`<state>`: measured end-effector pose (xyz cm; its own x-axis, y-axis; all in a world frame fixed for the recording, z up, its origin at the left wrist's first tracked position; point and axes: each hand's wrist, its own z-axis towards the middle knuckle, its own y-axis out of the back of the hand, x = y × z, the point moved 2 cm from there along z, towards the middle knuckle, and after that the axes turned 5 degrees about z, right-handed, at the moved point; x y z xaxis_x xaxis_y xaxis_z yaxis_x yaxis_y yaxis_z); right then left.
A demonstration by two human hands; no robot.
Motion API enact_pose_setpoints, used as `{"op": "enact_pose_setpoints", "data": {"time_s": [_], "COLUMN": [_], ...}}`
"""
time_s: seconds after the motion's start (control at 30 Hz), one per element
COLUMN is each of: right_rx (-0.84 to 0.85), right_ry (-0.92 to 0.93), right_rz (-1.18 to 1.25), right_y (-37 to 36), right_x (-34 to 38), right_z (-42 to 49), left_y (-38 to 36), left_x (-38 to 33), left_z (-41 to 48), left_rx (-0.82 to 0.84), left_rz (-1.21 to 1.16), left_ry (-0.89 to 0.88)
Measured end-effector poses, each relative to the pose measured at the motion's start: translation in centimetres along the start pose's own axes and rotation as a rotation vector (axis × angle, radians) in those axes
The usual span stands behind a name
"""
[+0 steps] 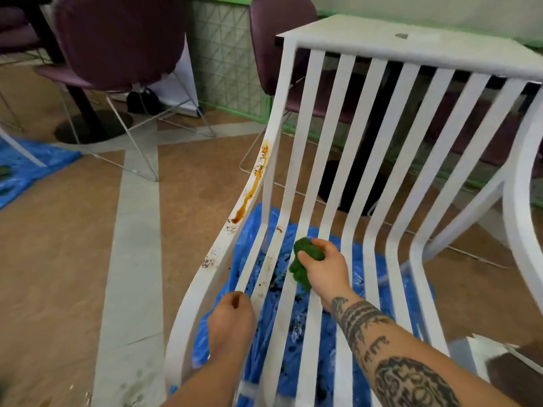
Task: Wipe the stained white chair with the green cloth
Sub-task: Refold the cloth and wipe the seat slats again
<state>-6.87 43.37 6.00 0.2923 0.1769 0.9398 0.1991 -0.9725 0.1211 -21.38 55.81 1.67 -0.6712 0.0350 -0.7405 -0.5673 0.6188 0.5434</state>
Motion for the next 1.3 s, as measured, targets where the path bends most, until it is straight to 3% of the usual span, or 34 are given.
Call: {"op": "enact_pose_setpoints", "data": {"time_s": [0.27, 0.4, 0.53, 0.63, 0.73, 0.87, 1.0, 1.1, 1.23, 1.3], "right_rx": [0.121, 0.308, 0.332, 0.408, 0.521, 0.270, 0.328, 0.331, 0.557, 0.480], "right_ry": [0.447, 0.467, 0.465, 0.421, 0.243, 0.264, 0.400, 0.431, 0.273, 0.286], "right_rz": [-0.596, -0.964, -1.189, -1.207, -1.112, -0.739, -0.970, -1.011, -0.993, -0.946], "right_y": [-4.5, -6.4, -7.1, -6.8, -6.1, -5.0, -6.8, -7.1, -6.0, -5.6], "right_x": [1.5, -0.2, -1.5, 0.1, 2.6, 3.5, -0.6, -1.3, 0.9, 2.3], "right_z": [11.6, 14.8, 14.7, 14.3, 14.7, 16.2, 15.4, 14.3, 13.6, 14.1], "left_y": [-2.3, -2.4, -2.7, -2.7, -2.7, -2.5, -2.6, -2.6, -2.4, -2.4], "left_x": [0.5, 0.7, 0.8, 0.8, 0.8, 0.6, 0.5, 0.6, 0.6, 0.5], "left_z": [0.1, 1.0, 1.1, 1.1, 1.0, 0.8, 0.8, 1.0, 0.8, 0.6], "left_rx": [-0.047, -0.072, -0.070, -0.067, -0.064, -0.086, -0.078, -0.086, -0.060, -0.060], "left_rz": [-0.083, -0.124, -0.086, -0.102, -0.122, -0.146, -0.145, -0.153, -0.146, -0.155], "left_ry": [-0.138, -0.105, -0.112, -0.112, -0.090, -0.106, -0.115, -0.092, -0.058, -0.068]}}
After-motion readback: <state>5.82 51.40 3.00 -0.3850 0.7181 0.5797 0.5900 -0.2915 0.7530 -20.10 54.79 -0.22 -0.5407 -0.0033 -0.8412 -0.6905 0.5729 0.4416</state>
